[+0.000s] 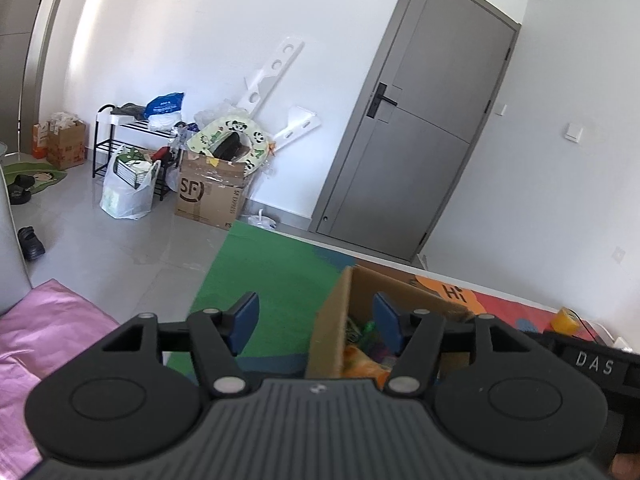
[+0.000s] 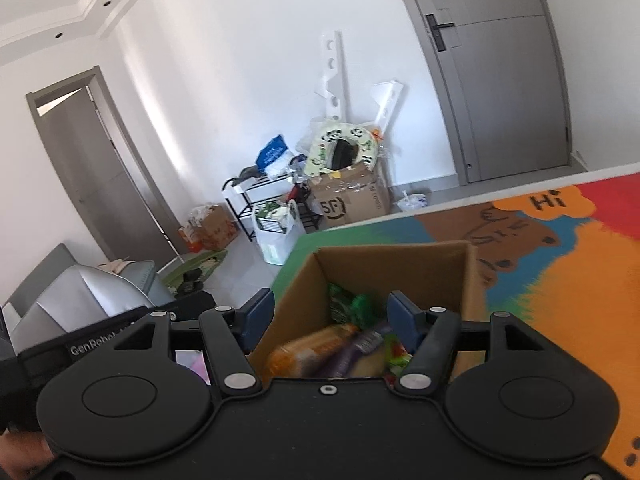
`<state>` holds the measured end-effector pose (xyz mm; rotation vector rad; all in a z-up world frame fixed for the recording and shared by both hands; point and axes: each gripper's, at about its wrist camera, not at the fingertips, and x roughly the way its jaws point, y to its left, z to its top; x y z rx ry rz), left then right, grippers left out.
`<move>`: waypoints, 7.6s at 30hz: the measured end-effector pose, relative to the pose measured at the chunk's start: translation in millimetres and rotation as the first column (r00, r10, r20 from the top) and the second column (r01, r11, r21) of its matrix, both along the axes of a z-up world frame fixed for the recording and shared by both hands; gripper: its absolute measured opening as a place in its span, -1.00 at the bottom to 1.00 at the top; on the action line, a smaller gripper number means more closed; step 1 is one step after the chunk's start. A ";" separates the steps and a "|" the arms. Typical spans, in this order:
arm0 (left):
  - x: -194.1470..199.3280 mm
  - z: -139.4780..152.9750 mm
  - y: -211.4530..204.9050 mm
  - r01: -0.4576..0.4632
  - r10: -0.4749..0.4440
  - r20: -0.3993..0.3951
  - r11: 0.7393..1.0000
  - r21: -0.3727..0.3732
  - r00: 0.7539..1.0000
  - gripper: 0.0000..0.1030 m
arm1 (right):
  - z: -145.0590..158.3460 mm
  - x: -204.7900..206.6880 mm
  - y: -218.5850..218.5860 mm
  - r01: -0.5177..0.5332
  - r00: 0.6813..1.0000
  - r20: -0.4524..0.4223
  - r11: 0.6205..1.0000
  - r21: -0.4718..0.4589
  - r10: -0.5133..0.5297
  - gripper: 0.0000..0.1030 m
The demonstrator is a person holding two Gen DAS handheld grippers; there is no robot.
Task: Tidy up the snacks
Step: 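Move both tools back toward the remaining snacks on the mat, then grasp the red cracker packet with left tool while right tool grasps the blue packet, then carry both packets over the cardboard box and open both tools inside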
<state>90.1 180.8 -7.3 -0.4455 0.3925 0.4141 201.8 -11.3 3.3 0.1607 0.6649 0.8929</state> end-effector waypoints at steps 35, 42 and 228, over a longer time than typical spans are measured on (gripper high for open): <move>12.1 -8.8 -153.2 0.238 -0.226 -0.123 0.967 0.088 0.966 0.80 | -24.0 -20.8 -194.9 0.232 0.972 -0.027 0.973 -0.023 -0.232 1.00; 14.6 -8.5 -179.3 0.281 -0.269 -0.125 0.956 0.087 0.955 0.80 | -26.2 -27.8 -228.7 0.285 0.958 -0.010 0.958 -0.038 -0.286 1.00; -2.3 -14.2 -59.7 0.129 -0.130 -0.024 0.991 -0.017 0.991 0.12 | -15.6 -14.1 -75.9 -0.010 0.998 0.063 0.998 0.065 0.006 -0.59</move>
